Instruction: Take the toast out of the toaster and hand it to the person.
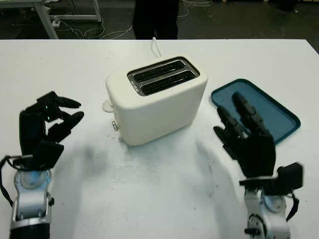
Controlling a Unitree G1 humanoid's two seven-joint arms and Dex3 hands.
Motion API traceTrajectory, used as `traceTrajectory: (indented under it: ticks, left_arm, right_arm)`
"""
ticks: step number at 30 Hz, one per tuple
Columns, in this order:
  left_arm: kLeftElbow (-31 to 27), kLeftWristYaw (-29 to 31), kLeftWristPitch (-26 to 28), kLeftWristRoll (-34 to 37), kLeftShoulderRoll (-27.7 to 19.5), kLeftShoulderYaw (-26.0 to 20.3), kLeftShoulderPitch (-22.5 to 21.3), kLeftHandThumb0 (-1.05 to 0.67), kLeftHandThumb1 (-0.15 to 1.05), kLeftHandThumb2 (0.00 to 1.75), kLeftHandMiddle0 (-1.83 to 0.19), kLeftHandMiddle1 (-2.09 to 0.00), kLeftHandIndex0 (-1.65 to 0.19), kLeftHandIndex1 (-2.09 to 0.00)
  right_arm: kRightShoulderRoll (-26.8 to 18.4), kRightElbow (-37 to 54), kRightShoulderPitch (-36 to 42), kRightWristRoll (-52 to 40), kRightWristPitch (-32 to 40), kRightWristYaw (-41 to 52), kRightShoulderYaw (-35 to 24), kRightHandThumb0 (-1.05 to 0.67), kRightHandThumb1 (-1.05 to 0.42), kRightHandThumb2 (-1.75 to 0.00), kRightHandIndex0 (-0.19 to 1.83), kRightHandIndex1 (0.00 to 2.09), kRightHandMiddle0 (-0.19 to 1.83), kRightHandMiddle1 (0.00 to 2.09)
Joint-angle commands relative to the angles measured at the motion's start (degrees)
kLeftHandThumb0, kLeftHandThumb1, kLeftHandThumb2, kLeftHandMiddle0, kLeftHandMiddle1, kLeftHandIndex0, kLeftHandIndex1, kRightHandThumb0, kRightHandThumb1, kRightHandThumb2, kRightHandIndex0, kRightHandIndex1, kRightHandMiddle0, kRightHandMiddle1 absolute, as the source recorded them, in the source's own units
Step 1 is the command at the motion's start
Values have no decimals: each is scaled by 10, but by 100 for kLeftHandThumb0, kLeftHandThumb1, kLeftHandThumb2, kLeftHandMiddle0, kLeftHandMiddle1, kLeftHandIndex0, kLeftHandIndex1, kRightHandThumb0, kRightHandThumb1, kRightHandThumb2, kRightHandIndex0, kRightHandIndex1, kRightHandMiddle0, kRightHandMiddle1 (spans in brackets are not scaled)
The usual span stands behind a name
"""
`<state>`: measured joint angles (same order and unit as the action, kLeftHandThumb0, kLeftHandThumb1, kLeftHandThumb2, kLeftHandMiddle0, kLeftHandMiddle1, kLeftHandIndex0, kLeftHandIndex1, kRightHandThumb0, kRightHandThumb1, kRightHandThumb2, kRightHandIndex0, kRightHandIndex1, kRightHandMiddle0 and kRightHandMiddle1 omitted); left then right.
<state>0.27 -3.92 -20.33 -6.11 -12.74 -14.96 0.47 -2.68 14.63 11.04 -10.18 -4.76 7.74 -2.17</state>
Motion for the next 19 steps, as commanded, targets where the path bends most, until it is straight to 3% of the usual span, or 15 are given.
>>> traceTrajectory:
  ticks: [1, 8, 19]
  left_arm:
    - [-10, -7, 11, -8, 9, 7, 17, -91, 92, 5, -97, -113, -81, -101]
    - [-26, -15, 22, -26, 31, 33, 37, -89, 89, 2, -92, -115, -73, -102]
    - [-26, -20, 36, -32, 31, 38, 31, -91, 90, 2, -98, -114, -82, -104]
  right_arm:
    - [6, -18, -6, 15, 1, -11, 4, -14, -92, -1, 50, 17, 46, 10]
    - [21, -51, -30, 40, 6, -46, 7, -10, -92, -2, 55, 19, 51, 9]
    - [14, -57, -35, 79, -8, -60, 5, -17, -91, 0, 60, 20, 57, 8]
